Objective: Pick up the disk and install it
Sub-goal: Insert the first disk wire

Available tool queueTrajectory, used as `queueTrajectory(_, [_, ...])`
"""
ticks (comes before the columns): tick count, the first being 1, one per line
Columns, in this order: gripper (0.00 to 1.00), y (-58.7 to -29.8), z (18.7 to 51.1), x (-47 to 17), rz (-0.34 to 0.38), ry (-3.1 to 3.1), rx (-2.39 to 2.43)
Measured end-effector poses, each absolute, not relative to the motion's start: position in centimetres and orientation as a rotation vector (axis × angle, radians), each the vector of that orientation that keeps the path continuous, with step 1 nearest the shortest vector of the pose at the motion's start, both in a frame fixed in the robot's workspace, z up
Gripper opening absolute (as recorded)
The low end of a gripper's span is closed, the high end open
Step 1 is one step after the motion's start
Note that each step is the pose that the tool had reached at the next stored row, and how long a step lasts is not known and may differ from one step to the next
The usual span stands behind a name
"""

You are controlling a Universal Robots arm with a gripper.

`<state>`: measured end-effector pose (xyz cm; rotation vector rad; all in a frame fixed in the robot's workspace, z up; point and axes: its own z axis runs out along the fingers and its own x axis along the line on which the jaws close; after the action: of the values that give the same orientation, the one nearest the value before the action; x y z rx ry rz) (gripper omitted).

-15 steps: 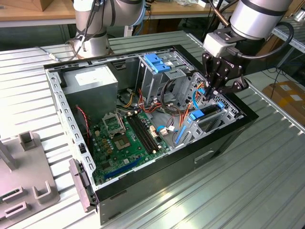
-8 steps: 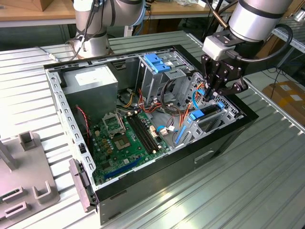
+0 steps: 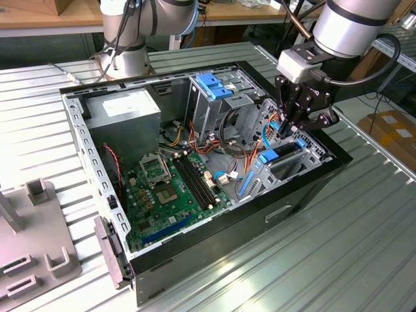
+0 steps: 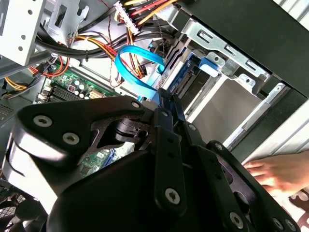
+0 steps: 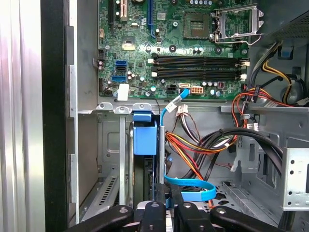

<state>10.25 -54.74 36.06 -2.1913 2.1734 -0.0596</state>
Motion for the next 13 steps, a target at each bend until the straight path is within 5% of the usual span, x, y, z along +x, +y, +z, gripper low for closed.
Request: queueTrajectory(13, [0.16,-55.61,36.06,10.25,-0.059,2.173,-2.191])
